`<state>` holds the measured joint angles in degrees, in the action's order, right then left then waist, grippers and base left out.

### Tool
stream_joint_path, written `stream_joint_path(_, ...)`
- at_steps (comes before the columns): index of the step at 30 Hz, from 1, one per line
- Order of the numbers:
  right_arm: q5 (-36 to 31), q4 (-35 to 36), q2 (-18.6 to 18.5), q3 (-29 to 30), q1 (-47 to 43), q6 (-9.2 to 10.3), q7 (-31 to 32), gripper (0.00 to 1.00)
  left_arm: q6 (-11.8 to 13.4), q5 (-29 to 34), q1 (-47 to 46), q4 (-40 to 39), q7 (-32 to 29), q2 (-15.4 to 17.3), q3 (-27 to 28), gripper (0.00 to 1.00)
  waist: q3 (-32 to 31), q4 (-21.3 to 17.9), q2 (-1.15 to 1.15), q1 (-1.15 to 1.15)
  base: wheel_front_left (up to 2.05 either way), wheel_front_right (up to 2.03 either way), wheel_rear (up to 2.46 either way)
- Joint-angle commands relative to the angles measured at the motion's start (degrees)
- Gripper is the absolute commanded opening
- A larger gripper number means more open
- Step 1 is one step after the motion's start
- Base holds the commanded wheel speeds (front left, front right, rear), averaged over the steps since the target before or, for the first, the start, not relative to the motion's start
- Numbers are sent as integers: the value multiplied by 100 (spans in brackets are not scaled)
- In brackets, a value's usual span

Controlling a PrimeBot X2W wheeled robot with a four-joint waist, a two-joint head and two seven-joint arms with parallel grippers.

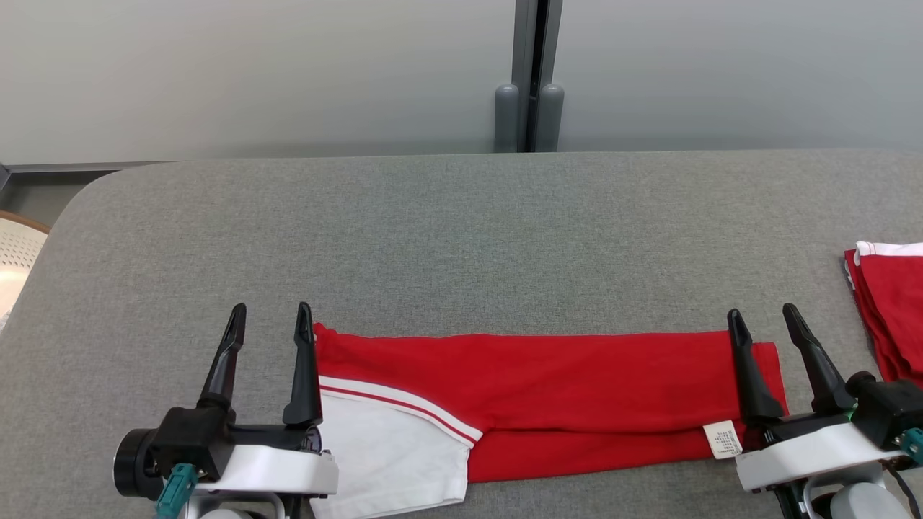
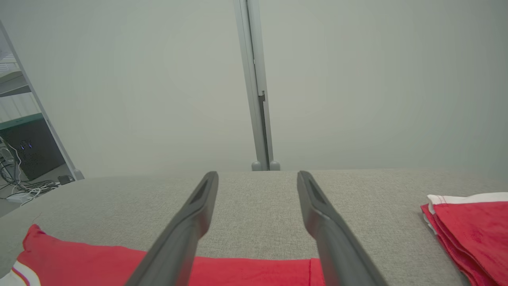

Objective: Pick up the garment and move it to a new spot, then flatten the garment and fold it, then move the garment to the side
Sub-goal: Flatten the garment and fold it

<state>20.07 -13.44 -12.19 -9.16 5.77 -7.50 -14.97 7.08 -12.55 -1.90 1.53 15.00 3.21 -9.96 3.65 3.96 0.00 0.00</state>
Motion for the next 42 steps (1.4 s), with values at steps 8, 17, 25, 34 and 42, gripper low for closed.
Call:
stream_joint_path(8, -42, -195, 36, 96, -70, 3, -28, 100, -200, 65, -59, 37, 21, -21, 133, 100, 40, -28, 0, 0, 0, 0, 0)
stream_joint_path(17, 166, -1738, 393, 732, 263, 3, -21, 100, -218, 60, -148, 151, 21, -20, -59, 100, 310, -24, 0, 0, 0, 0, 0)
stream_joint_path(25, 347, -2716, 502, 796, 610, 3, -14, 100, -246, 124, -261, 188, 21, -19, -63, 100, 477, -7, 0, 0, 0, 0, 0)
stream_joint_path(34, 792, -3200, 504, 359, 806, 2, 19, 0, -241, 120, -354, 203, 21, -20, -85, 100, 537, -16, 0, 0, 0, 0, 0)
stream_joint_path(42, 871, -3439, -21, 514, 952, 11, -10, 0, -236, 99, -312, 239, 21, -20, -109, 100, 433, -7, 0, 0, 0, 0, 0)
